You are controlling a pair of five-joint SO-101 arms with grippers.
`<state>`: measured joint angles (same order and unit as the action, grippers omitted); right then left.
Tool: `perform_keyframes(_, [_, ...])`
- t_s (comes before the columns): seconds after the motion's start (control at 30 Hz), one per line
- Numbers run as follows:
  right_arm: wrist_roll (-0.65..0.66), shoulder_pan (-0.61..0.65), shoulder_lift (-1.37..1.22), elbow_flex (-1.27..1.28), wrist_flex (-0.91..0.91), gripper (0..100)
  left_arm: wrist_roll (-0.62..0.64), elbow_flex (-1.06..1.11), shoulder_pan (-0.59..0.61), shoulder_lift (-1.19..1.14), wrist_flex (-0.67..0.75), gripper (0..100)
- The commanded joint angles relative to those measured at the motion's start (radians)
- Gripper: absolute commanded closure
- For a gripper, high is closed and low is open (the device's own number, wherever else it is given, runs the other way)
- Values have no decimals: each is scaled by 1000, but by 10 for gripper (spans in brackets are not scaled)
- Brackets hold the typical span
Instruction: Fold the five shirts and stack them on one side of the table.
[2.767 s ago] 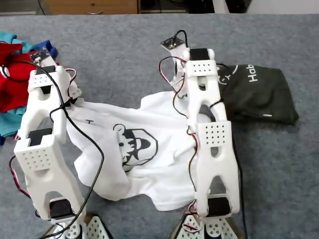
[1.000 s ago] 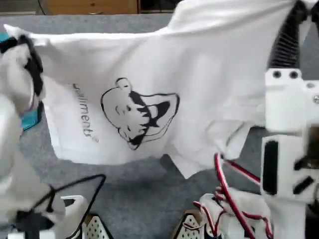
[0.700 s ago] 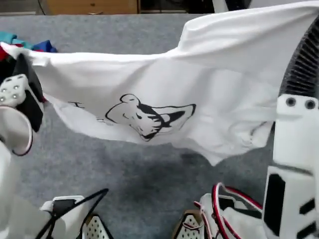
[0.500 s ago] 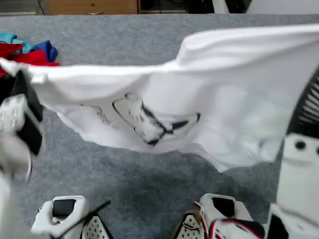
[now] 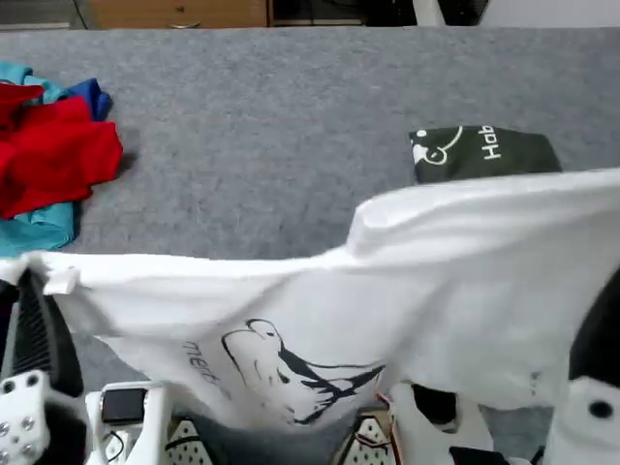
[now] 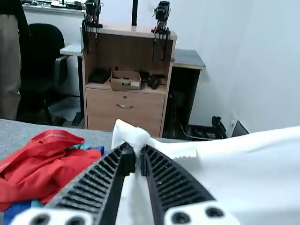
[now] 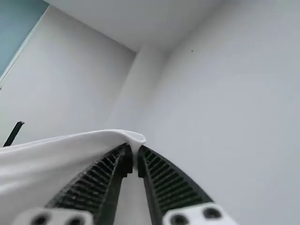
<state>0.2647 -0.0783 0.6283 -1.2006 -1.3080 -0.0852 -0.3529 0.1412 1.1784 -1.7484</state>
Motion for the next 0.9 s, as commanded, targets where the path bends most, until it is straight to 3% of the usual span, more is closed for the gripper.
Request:
perform_keyframes(0.0, [0,-8,-50,74,18,997,-5,123,-6,24,-11,982])
perform_keyframes(0.17, [9,51,-145,300,71,997,-6,262,-9,8,14,982])
perform_keyframes(0.3, [58,119,-246,475,193,997,-6,480,-5,-31,210,982])
perform_keyframes(0.4, [58,133,-344,595,338,997,2,689,40,-84,477,982])
perform_keyframes(0.5, [58,159,-469,671,462,997,2,881,72,-188,842,982])
perform_keyframes(0.7, [49,191,-762,662,641,997,31,967,107,-524,1488,982])
perform_keyframes(0.77, [49,200,-857,608,681,997,74,939,107,-642,1619,982])
perform_keyframes(0.87, [49,205,-986,483,675,997,86,850,107,-797,1669,982])
